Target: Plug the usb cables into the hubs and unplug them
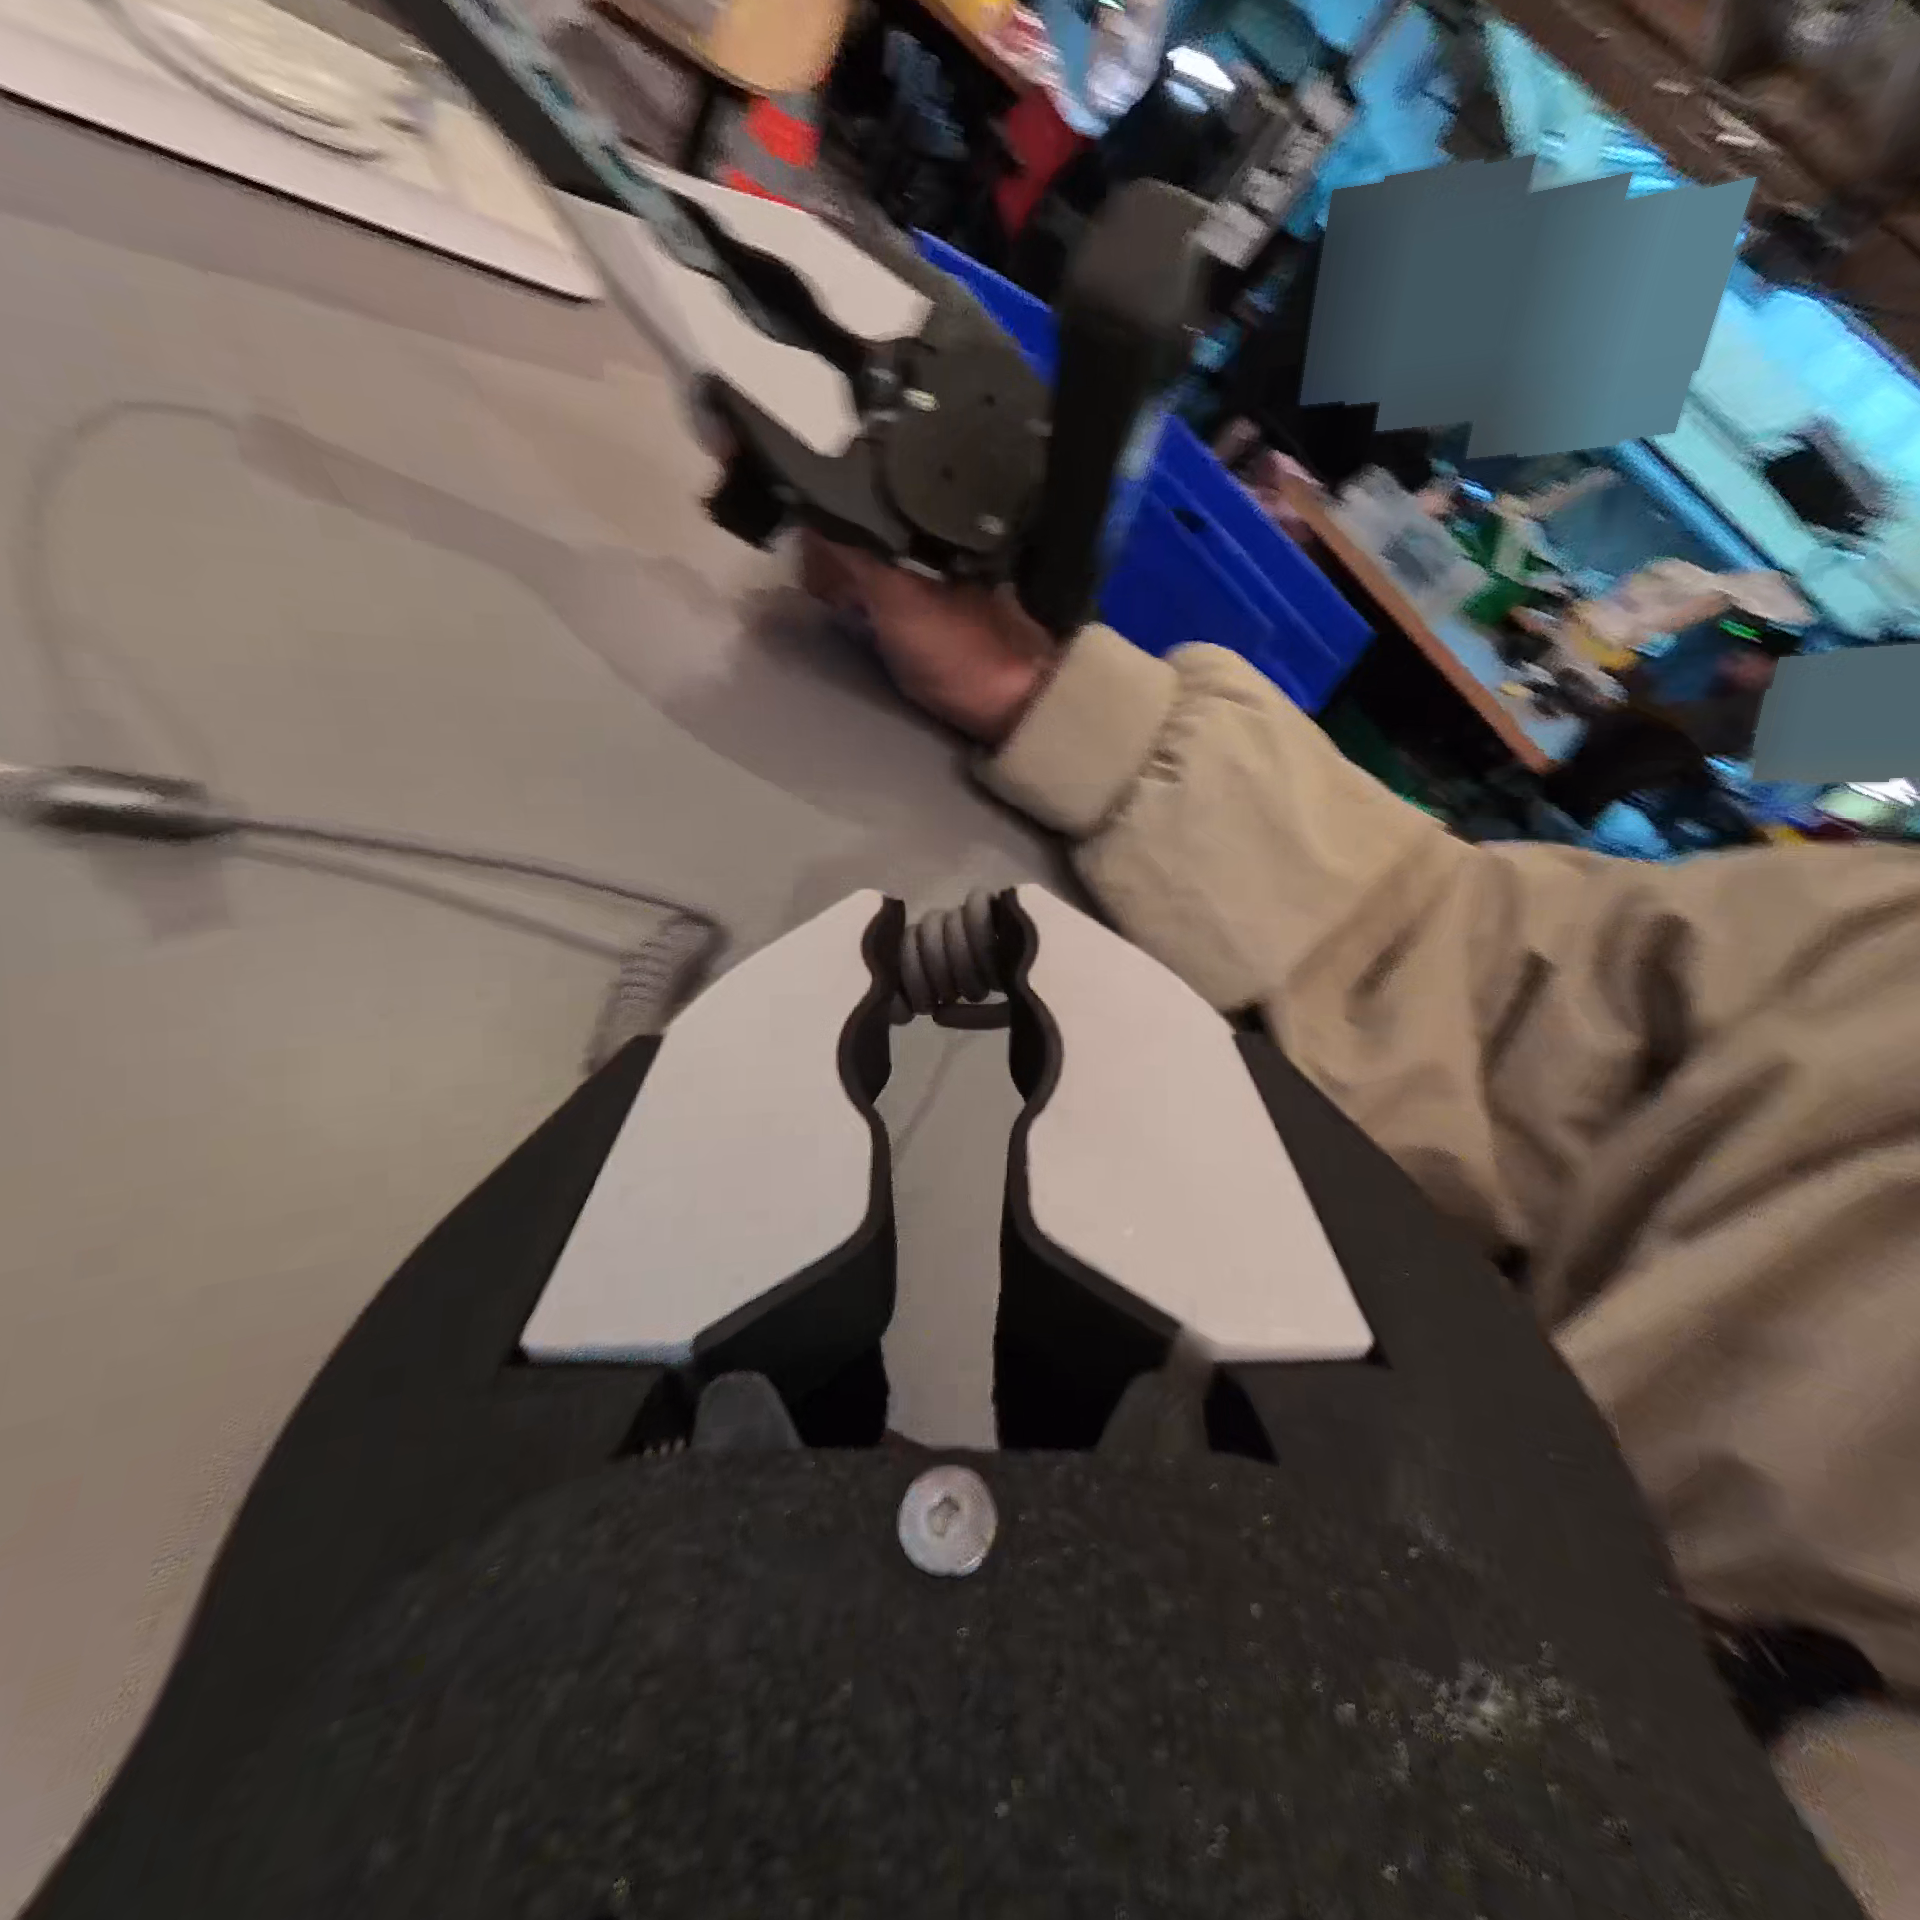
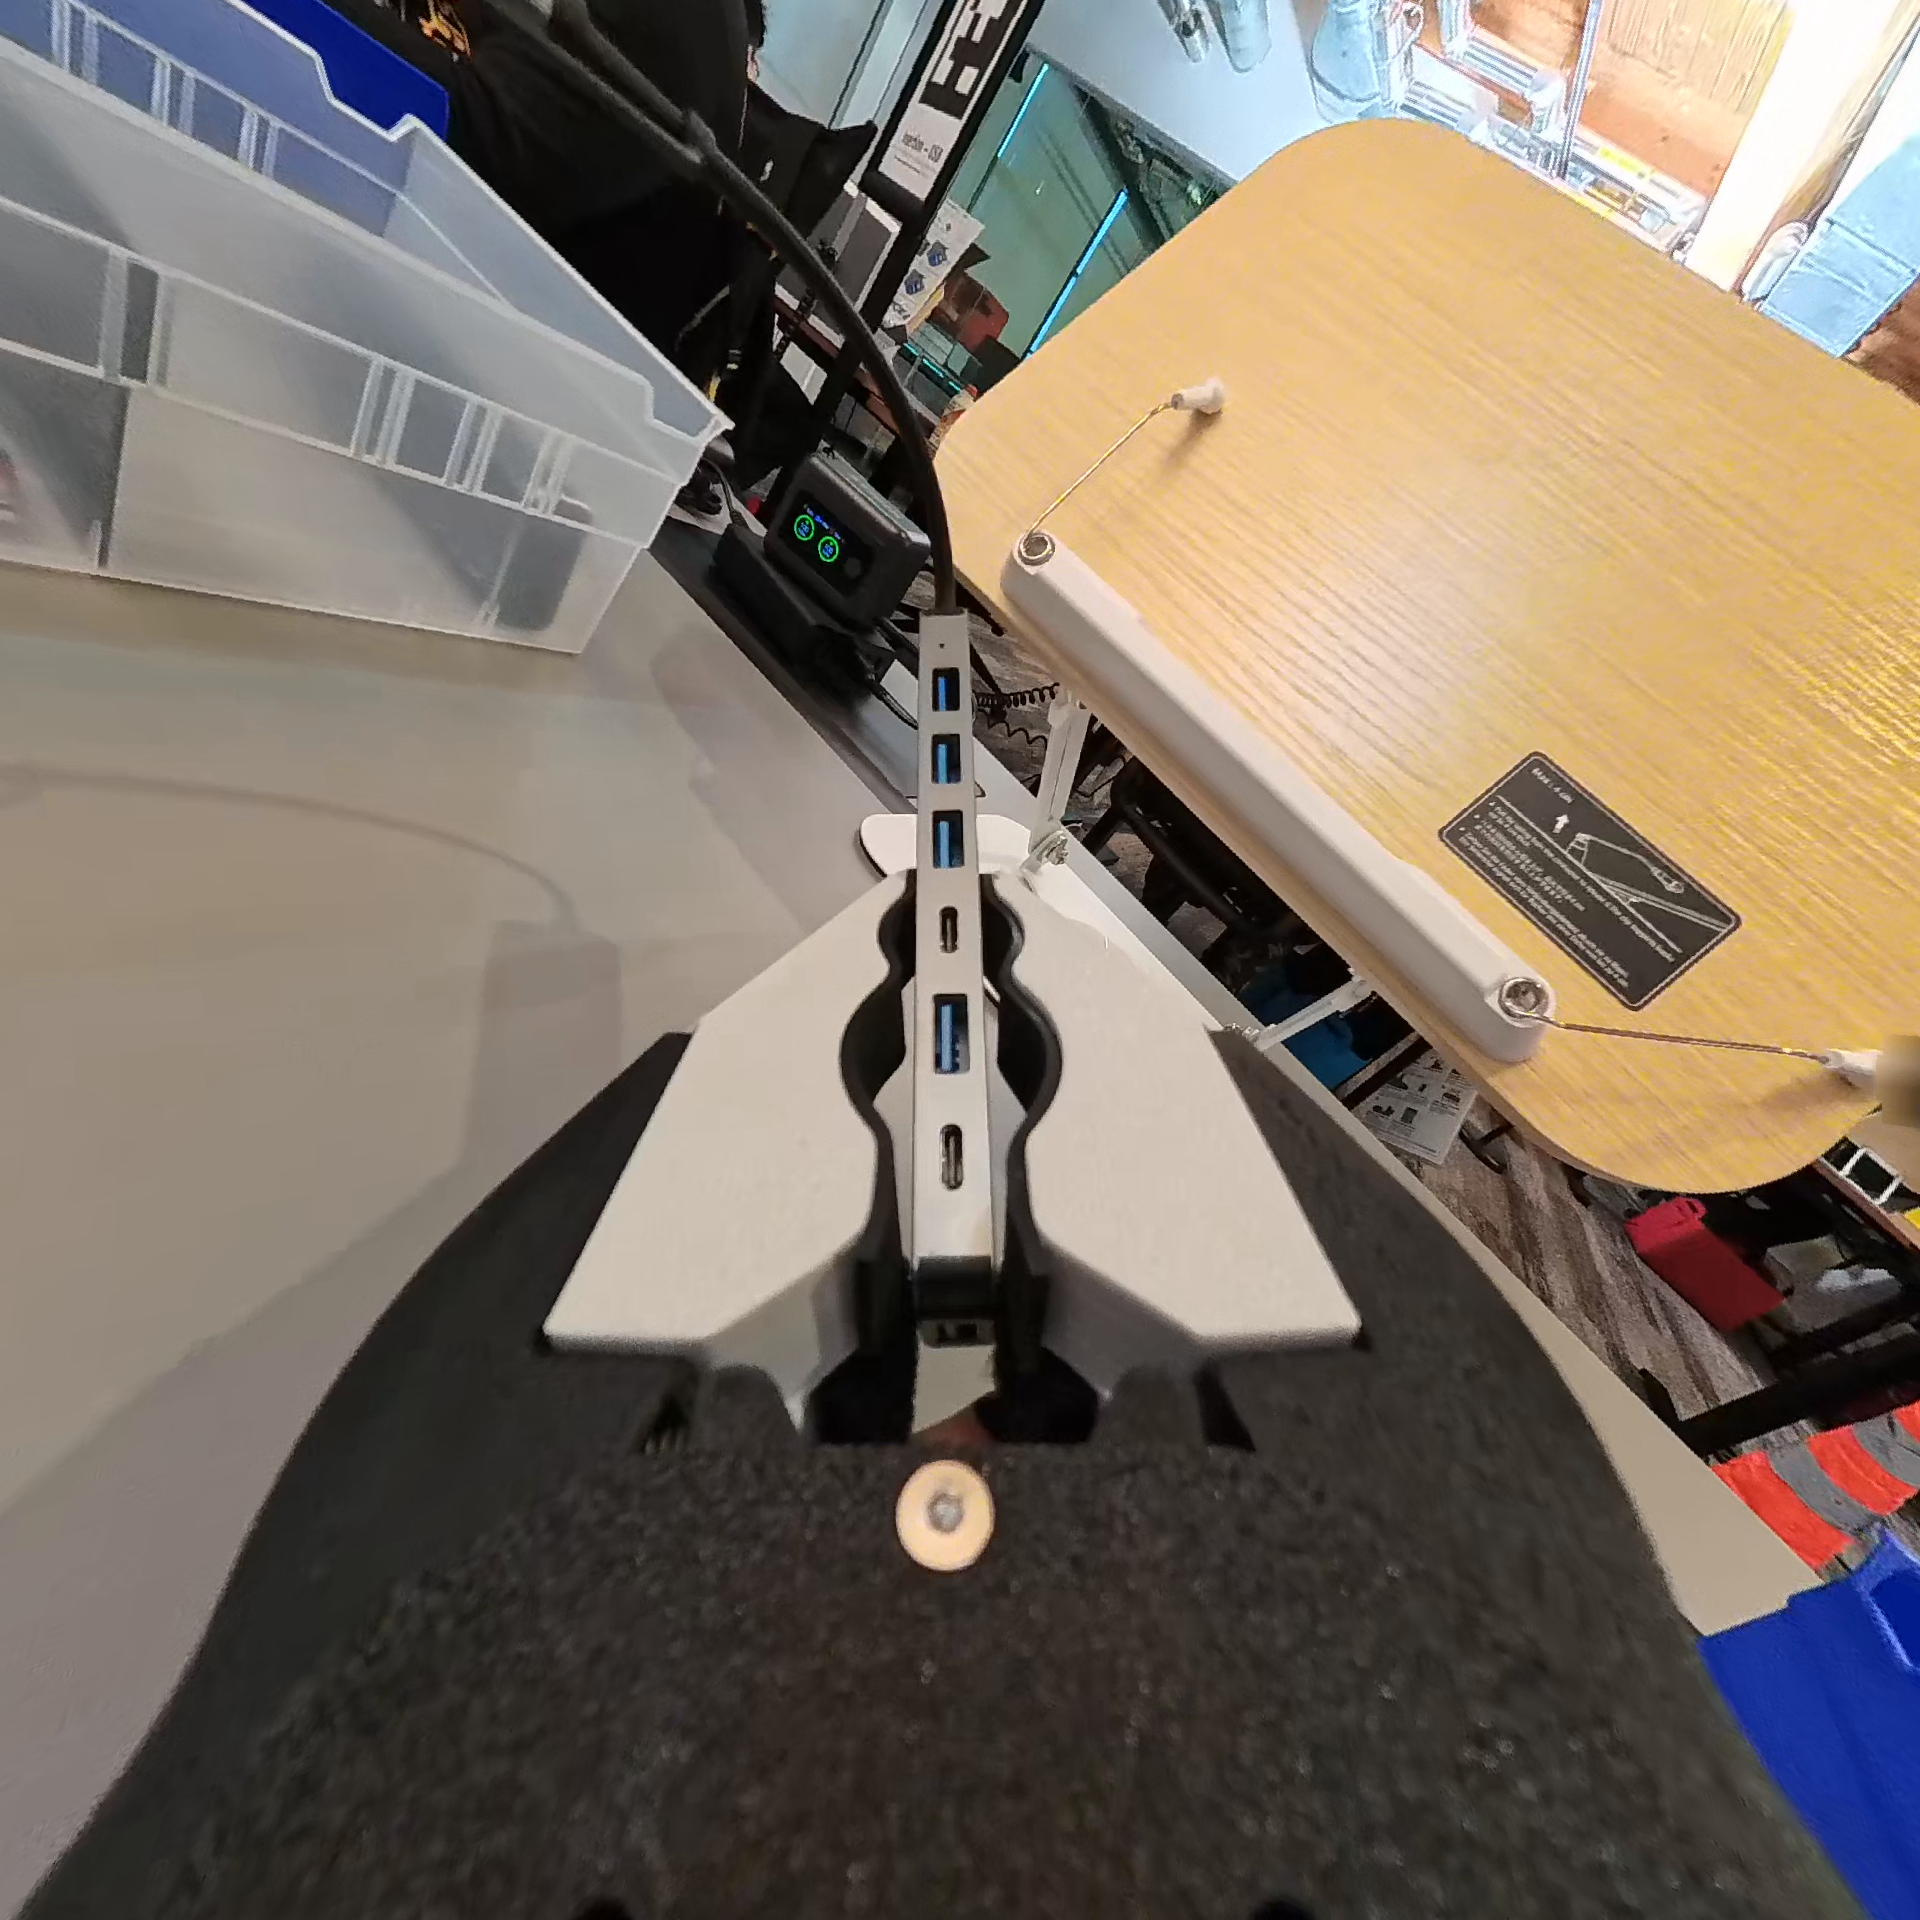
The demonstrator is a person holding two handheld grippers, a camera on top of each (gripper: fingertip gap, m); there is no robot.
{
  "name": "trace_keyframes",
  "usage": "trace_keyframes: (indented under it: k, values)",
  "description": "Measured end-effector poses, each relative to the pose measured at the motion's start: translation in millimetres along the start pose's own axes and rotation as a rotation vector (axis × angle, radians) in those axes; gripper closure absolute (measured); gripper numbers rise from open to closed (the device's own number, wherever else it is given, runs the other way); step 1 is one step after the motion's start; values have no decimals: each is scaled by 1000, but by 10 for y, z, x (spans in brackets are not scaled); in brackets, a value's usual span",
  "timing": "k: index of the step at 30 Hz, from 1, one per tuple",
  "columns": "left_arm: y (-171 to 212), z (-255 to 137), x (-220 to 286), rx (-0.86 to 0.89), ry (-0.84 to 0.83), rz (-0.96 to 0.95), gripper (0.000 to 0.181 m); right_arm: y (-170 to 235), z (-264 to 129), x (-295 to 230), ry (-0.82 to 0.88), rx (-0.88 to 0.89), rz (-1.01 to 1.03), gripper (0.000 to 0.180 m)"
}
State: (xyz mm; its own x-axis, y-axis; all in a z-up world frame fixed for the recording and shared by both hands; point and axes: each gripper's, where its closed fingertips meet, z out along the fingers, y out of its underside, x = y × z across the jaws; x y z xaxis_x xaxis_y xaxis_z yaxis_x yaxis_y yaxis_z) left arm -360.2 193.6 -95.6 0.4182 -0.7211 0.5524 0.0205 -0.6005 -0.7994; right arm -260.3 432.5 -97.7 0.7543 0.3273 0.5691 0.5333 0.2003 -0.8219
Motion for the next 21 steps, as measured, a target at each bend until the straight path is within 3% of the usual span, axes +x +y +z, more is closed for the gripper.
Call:
trace_keyframes:
  k: [2,7,12,16,21]
  values:
    - [80,-10,123,-51,75,32,163,7,1,-12,-4,-4,-5,170]
    - [55,-341,-288,-60,-104,49,163,4,1,-33,-6,-6,-22,170]
    - [-50,-780,-705,145,-256,-133,163,8,9,-64,-18,-10,-33,170]
    - [58,-911,-882,164,-258,-273,162,16,13,-68,-19,-14,-35,170]
    - [-86,-1140,-948,180,-335,-144,141,25,14,-71,-19,-20,-38,170]
